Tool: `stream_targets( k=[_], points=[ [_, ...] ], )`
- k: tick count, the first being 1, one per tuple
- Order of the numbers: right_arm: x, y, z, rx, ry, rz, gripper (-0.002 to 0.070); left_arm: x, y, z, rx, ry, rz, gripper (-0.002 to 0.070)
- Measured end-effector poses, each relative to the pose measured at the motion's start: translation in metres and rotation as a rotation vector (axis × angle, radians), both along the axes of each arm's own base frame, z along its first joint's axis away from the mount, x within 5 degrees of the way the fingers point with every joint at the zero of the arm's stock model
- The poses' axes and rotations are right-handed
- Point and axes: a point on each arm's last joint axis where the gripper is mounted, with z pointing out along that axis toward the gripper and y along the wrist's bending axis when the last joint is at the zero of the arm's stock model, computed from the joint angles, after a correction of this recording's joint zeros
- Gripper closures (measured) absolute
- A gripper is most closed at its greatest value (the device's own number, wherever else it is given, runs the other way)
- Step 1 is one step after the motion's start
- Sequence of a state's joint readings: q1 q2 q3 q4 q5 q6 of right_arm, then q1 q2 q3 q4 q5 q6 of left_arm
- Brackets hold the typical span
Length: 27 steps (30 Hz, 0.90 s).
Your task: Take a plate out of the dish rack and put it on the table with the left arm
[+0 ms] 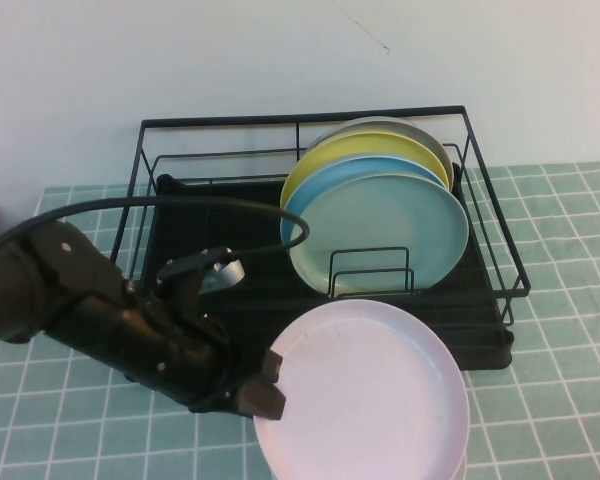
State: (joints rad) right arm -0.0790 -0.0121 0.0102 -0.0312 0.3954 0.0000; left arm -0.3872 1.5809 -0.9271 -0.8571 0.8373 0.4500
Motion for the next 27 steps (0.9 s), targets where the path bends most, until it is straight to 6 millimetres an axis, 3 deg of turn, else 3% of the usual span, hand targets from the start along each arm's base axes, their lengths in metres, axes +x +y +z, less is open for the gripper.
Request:
stream_targets(
  k=[5, 9, 11, 16, 18, 23, 27],
  points=[
    [0.0, 0.0, 0.0, 0.0, 0.0, 0.0, 0.0678, 0.009, -0.004, -0.02, 0.007, 0.03, 0.016, 0.0625],
    [0.0, 0.0, 0.0, 0.0, 0.0, 0.0, 0.0678, 0.011, -0.003, -0.025, 0.026, 0.023, -0.001, 0.0599],
    [0.0, 0.0, 0.0, 0.0, 0.0, 0.0, 0.0678, 0.011, -0.003, -0.025, 0.028, 0.019, 0.0, 0.0548],
    [0.0, 0.0, 0.0, 0.0, 0.0, 0.0, 0.0678, 0.012, -0.003, -0.025, 0.036, 0.007, -0.008, 0.0296],
    [0.0, 0.0, 0.0, 0.0, 0.0, 0.0, 0.0678, 0.013, -0.002, -0.022, 0.05, -0.006, -0.032, 0.0253],
    [0.0, 0.0, 0.0, 0.0, 0.0, 0.0, 0.0678, 0.018, 0.004, 0.008, 0.119, -0.124, -0.047, 0.0258],
    [0.0, 0.0, 0.0, 0.0, 0.0, 0.0, 0.0678, 0.013, 0.016, 0.061, 0.178, -0.315, -0.014, 0.0324]
  ],
)
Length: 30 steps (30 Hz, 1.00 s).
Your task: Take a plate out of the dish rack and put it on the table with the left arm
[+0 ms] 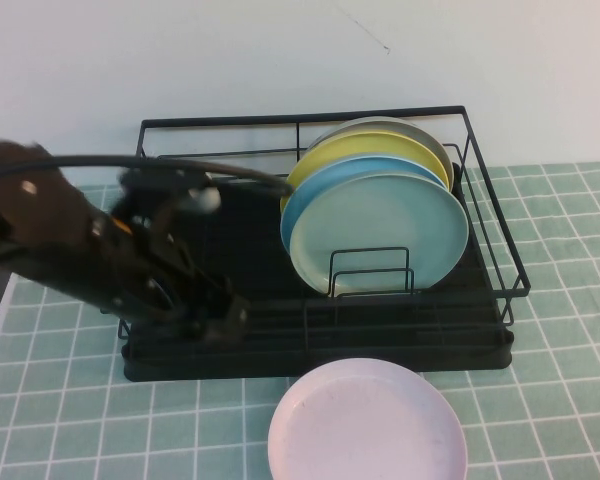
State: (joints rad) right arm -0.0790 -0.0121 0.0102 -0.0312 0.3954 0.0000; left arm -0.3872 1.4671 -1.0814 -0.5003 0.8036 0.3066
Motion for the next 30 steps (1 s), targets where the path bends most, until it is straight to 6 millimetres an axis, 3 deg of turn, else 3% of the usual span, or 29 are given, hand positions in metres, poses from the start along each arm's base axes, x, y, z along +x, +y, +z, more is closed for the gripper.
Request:
stream_targets(
  k=[6, 9, 12, 17, 21, 24, 30],
  points=[
    [0.0, 0.0, 0.0, 0.0, 0.0, 0.0, 0.0678, -0.039, 0.023, 0.072, -0.018, -0.259, 0.012, 0.0594],
    [0.0, 0.0, 0.0, 0.002, 0.0, 0.0, 0.0678, -0.07, 0.036, 0.102, -0.07, -0.369, 0.036, 0.0653],
    [0.0, 0.0, 0.0, 0.002, 0.0, 0.0, 0.0678, -0.1, 0.049, 0.116, -0.132, -0.455, 0.081, 0.0669],
    [0.0, 0.0, 0.0, 0.002, 0.0, 0.0, 0.0678, -0.147, 0.073, 0.105, -0.184, -0.565, 0.15, 0.0673],
    [0.0, 0.0, 0.0, 0.002, 0.0, 0.0, 0.0678, -0.176, 0.087, 0.079, -0.181, -0.623, 0.168, 0.0676],
    [0.0, 0.0, 0.0, 0.002, 0.0, 0.0, 0.0678, -0.187, 0.093, 0.06, -0.167, -0.621, 0.169, 0.0676],
    [0.0, 0.0, 0.0, 0.002, 0.0, 0.0, 0.0678, -0.197, 0.096, 0.043, -0.143, -0.57, 0.152, 0.0676]
  ],
)
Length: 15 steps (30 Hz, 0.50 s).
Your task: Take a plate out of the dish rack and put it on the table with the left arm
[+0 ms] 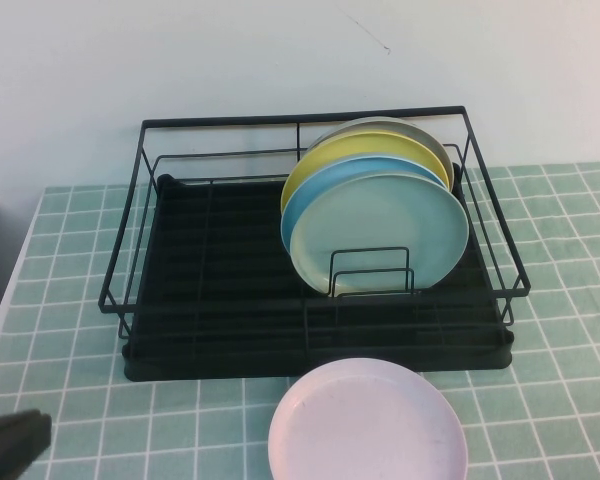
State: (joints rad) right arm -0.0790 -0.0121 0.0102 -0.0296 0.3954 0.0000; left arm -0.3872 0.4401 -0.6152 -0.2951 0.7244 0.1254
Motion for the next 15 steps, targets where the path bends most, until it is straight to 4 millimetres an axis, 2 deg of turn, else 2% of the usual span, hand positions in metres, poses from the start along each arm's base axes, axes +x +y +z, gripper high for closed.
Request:
stream_targets(
  k=[15],
  points=[
    [0.0, 0.0, 0.0, 0.0, 0.0, 0.0, 0.0678, -0.01, 0.001, -0.015, 0.074, 0.154, -0.047, 0.0677]
  ],
)
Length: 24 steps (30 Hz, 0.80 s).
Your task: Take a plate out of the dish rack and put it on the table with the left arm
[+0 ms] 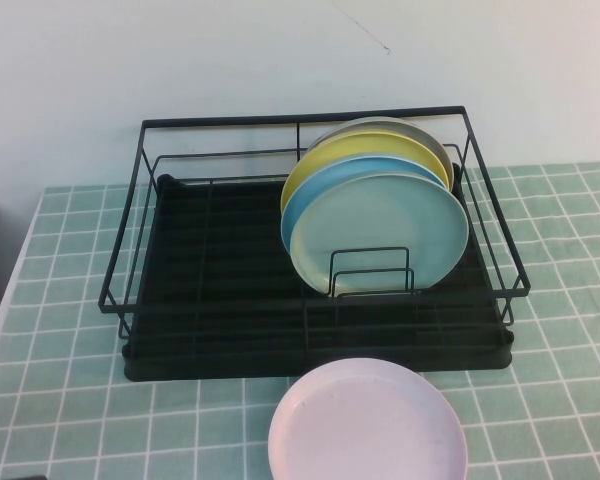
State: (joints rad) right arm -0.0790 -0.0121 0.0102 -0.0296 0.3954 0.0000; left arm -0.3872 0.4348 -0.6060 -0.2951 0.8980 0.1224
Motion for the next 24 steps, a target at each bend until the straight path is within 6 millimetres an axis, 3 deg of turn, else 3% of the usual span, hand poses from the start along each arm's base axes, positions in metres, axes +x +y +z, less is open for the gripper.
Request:
stream_targets(
  k=[5, 11, 15, 19, 22, 24],
  points=[
    [0.0, 0.0, 0.0, 0.0, 0.0, 0.0, 0.0678, -0.002, 0.002, -0.004, 0.015, -0.012, 0.0, 0.0677],
    [0.0, 0.0, 0.0, 0.0, 0.0, 0.0, 0.0678, -0.01, 0.015, -0.019, 0.027, -0.217, 0.089, 0.0678],
    [0.0, 0.0, 0.0, 0.0, 0.0, 0.0, 0.0678, -0.01, 0.023, -0.05, -0.007, -0.363, 0.212, 0.0678],
    [0.0, 0.0, 0.0, 0.0, 0.0, 0.0, 0.0678, -0.006, 0.029, -0.095, -0.022, -0.456, 0.336, 0.0678],
    [0.0, 0.0, 0.0, 0.0, 0.0, 0.0, 0.0678, -0.002, 0.032, -0.127, -0.027, -0.409, 0.402, 0.0678],
    [0.0, 0.0, 0.0, 0.0, 0.0, 0.0, 0.0678, -0.002, 0.033, -0.131, -0.031, -0.397, 0.425, 0.0678]
  ],
)
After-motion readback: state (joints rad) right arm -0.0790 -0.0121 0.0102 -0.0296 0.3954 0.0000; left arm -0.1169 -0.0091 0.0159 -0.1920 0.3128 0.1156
